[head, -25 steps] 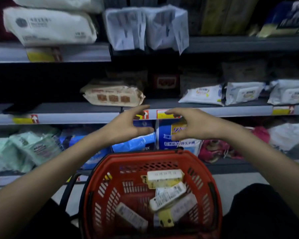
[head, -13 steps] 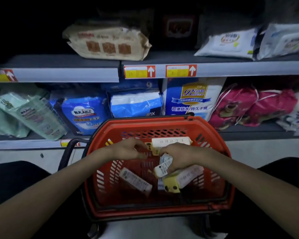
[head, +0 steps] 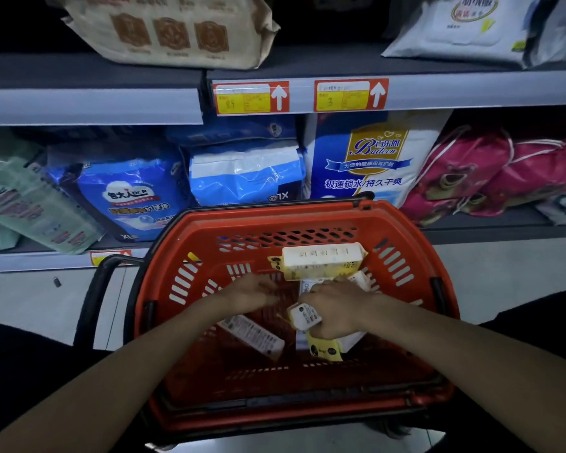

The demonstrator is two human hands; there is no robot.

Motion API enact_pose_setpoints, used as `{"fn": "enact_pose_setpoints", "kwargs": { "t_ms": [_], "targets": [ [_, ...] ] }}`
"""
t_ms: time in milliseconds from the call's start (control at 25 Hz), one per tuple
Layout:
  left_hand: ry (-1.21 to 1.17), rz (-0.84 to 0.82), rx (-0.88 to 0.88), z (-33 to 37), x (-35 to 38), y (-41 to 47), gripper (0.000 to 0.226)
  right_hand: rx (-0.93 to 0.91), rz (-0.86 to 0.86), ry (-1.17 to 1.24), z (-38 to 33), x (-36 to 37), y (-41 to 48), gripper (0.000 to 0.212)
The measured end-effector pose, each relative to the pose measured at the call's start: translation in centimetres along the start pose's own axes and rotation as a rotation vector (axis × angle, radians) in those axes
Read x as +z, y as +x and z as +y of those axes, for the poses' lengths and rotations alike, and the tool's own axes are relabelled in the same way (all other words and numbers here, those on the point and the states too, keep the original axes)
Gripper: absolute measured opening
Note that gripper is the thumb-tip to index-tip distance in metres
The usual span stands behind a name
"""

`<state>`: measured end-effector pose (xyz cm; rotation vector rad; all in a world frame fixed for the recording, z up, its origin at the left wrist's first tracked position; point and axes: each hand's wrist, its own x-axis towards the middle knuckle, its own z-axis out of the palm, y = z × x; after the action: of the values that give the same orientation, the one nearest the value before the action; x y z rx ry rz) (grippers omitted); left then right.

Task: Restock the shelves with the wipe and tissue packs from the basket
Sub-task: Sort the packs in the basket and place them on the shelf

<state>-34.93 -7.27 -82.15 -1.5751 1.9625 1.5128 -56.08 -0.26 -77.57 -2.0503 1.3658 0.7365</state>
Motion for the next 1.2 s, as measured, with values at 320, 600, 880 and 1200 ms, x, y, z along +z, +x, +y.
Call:
{"fn": "enact_pose_setpoints", "kwargs": {
  "t_ms": [320, 600, 880, 1200],
  "targets": [
    [0.083, 0.008, -0.072, -1.4, 1.7, 1.4, 0.036, -0.035, -0.01, -0.118, 0.3, 0.7, -0.5, 0.075],
    [-0.011, -0.044, -0.02, 0.8, 5.5, 3.3, 0.034, 0.007, -0.141, -0.233, 0.8, 1.9, -1.5, 0.104],
    [-0.446, -0.195, -0.273, 0.7, 9.4, 4.7, 0.072, 0.142, -0.42, -0.369, 0.5, 0.5, -1.7, 0.094],
    [-0.535, -0.05, -0.282, 2.6, 13.1, 5.7, 0.047, 0.192, -0.564, -0.355, 1.6, 0.2, -1.3, 0.082]
  ]
}}
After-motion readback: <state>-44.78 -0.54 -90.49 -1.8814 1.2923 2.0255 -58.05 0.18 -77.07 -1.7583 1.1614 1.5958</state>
